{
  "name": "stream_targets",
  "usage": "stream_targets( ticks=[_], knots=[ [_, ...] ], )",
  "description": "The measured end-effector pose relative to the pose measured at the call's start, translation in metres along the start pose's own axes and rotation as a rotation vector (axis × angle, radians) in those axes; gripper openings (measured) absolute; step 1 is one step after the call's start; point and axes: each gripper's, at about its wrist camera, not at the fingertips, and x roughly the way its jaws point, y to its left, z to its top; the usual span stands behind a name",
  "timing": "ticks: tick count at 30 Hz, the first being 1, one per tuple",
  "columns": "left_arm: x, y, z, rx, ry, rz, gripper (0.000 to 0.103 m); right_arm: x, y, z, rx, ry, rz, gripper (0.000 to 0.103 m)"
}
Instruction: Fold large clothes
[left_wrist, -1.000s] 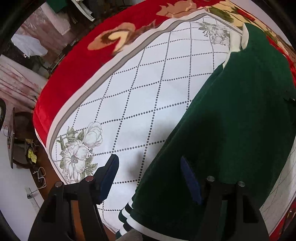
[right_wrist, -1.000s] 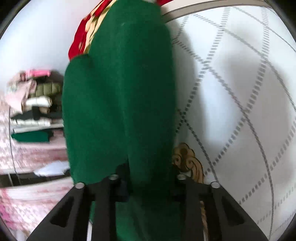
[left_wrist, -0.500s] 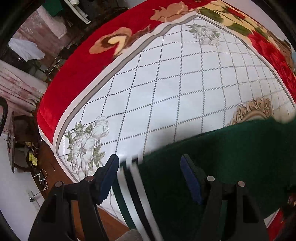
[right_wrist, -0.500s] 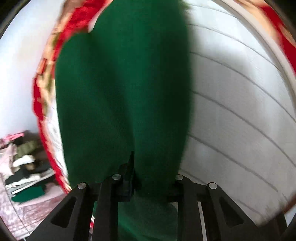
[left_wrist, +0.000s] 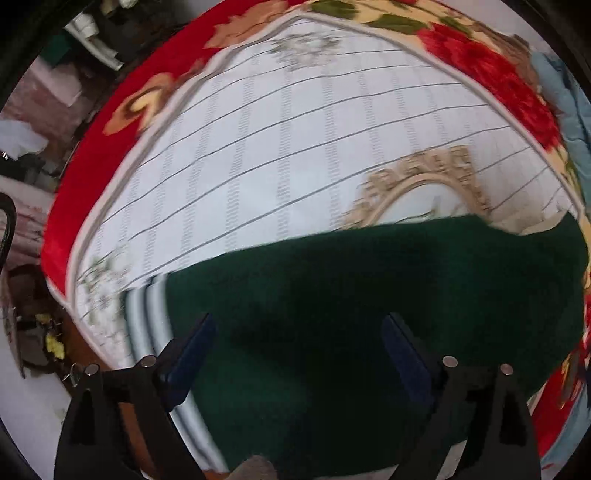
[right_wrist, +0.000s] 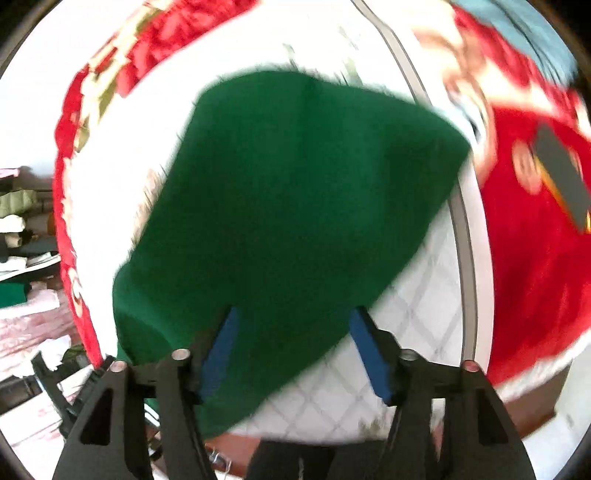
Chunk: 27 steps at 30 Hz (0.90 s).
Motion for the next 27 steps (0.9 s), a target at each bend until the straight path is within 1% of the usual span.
stream_targets(
  ticks=[2,3,4,5,6,7,8,9,10,11,12,13,14,15,16,17,19,21,23,25,26,27],
  knots=[
    [0.007,-0.020,0.009,0.020,-0.024,-0.004,0.092,-0.008,0.024,0.037,-0.064,-0.054,-0.018,0.067],
    [0.012,-0.031,0.015,0.036,-0.032,0.006,0.092,-0.008,0.035,0.066,-0.129,-0.094,-0.044,0.067],
    [0.016,-0.039,0.019,0.052,-0.037,0.006,0.092,-0.006,0.046,0.086,-0.174,-0.122,-0.067,0.071],
    [0.022,-0.047,0.023,0.067,-0.040,0.011,0.092,0.002,0.062,0.112,-0.239,-0.134,-0.095,0.083],
    [0.028,-0.055,0.028,0.081,-0.041,0.022,0.092,0.010,0.079,0.131,-0.284,-0.133,-0.103,0.085],
    [0.032,-0.062,0.032,0.094,-0.045,0.020,0.092,0.021,0.092,0.150,-0.342,-0.114,-0.124,0.085],
    [0.035,-0.067,0.035,0.102,-0.046,0.026,0.092,0.037,0.104,0.168,-0.398,-0.065,-0.147,0.085],
    [0.037,-0.072,0.039,0.108,-0.051,0.035,0.092,0.048,0.115,0.177,-0.426,-0.030,-0.153,0.085],
    [0.038,-0.075,0.041,0.113,-0.059,0.039,0.092,0.061,0.117,0.187,-0.467,0.032,-0.148,0.085],
    [0.038,-0.077,0.043,0.115,-0.066,0.046,0.092,0.072,0.121,0.189,-0.496,0.077,-0.148,0.085],
    [0.038,-0.077,0.043,0.114,-0.069,0.050,0.092,0.083,0.123,0.194,-0.529,0.130,-0.174,0.085],
    [0.038,-0.077,0.045,0.110,-0.069,0.048,0.092,0.088,0.125,0.195,-0.551,0.163,-0.187,0.078],
    [0.038,-0.078,0.045,0.106,-0.069,0.048,0.092,0.091,0.129,0.198,-0.577,0.174,-0.206,0.061],
    [0.038,-0.078,0.046,0.101,-0.068,0.049,0.092,0.094,0.135,0.197,-0.599,0.174,-0.230,0.049],
    [0.038,-0.077,0.047,0.097,-0.066,0.050,0.092,0.094,0.138,0.197,-0.620,0.167,-0.241,0.019],
    [0.037,-0.077,0.046,0.094,-0.065,0.051,0.092,0.093,0.141,0.195,-0.635,0.159,-0.249,0.010],
    [0.036,-0.078,0.048,0.092,-0.062,0.053,0.092,0.084,0.143,0.193,-0.642,0.108,-0.251,0.006],
    [0.035,-0.078,0.048,0.090,-0.060,0.052,0.092,0.067,0.143,0.194,-0.606,0.048,-0.225,0.005],
    [0.031,-0.076,0.049,0.087,-0.061,0.050,0.092,0.048,0.137,0.199,-0.535,-0.029,-0.170,0.005],
    [0.025,-0.075,0.050,0.087,-0.078,0.055,0.092,0.032,0.132,0.207,-0.470,-0.130,-0.141,0.004],
    [0.022,-0.075,0.051,0.089,-0.085,0.062,0.092,0.032,0.129,0.212,-0.438,-0.160,-0.137,0.004],
    [0.020,-0.076,0.050,0.090,-0.088,0.068,0.092,0.038,0.131,0.214,-0.419,-0.165,-0.137,0.004]
  ],
)
